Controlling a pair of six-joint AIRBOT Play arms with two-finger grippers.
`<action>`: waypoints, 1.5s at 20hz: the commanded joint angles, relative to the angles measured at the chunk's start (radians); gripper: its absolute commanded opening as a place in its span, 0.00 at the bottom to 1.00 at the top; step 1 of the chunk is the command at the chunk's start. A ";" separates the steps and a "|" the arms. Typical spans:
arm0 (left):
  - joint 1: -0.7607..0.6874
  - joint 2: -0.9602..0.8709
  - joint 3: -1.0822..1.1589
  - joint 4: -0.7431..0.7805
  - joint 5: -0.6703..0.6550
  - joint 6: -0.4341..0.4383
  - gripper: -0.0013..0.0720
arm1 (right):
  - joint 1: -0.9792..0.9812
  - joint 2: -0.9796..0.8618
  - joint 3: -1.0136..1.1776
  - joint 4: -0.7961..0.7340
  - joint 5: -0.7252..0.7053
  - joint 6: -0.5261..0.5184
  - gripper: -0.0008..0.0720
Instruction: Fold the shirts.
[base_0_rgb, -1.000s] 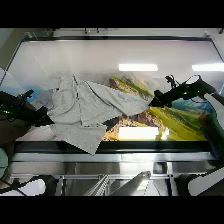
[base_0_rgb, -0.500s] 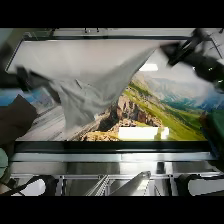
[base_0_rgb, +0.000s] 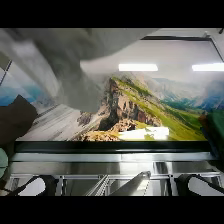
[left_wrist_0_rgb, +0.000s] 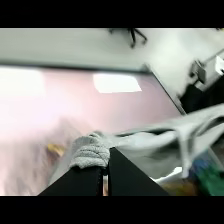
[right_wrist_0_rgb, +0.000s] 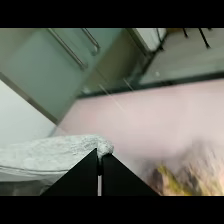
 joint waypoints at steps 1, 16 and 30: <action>-0.056 0.058 -0.330 -0.130 0.115 0.059 0.05 | 0.013 0.031 0.009 -0.052 0.153 0.093 0.03; -0.260 -0.351 -0.001 0.548 0.288 -0.311 0.05 | 0.012 -0.148 -0.017 -0.855 0.252 0.310 0.03; -0.420 0.358 -0.842 0.072 0.077 -0.016 0.04 | 0.126 0.625 -0.872 -0.168 0.043 0.062 0.03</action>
